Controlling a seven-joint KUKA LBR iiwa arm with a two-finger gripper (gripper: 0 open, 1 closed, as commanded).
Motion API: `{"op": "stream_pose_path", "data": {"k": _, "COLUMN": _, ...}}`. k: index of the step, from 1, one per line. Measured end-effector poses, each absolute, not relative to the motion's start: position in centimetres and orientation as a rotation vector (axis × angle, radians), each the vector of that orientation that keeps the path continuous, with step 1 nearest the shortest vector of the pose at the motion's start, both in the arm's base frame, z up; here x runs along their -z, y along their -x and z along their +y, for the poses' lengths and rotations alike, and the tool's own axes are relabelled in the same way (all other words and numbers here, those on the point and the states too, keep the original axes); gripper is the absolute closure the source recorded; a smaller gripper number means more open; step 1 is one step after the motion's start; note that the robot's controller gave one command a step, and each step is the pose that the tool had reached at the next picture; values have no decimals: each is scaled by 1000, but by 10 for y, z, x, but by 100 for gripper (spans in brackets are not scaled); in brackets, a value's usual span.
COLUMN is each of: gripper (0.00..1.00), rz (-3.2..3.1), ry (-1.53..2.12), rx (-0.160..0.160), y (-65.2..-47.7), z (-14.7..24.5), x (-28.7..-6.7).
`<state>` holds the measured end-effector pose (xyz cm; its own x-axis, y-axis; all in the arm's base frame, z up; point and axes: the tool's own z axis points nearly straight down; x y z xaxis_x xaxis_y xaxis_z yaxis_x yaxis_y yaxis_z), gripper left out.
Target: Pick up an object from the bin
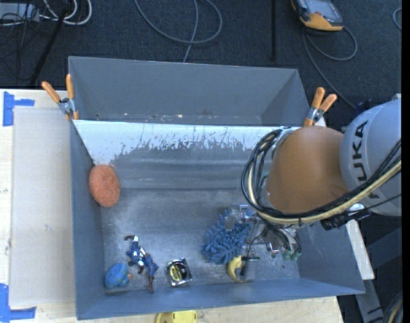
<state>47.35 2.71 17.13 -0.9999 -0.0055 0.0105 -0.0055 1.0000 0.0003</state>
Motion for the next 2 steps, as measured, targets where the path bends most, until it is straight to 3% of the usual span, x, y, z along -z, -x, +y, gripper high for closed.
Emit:
{"op": "stream_pose_path", "data": {"k": 1, "gripper": 0, "rz": -3139, "ry": -7, "rx": 1, "y": -475, "z": 27, "x": -175}}
{"op": "stream_pose_path", "data": {"k": 2, "gripper": 0, "rz": -3144, "ry": -110, "rx": 0, "y": -492, "z": 28, "x": -132}}
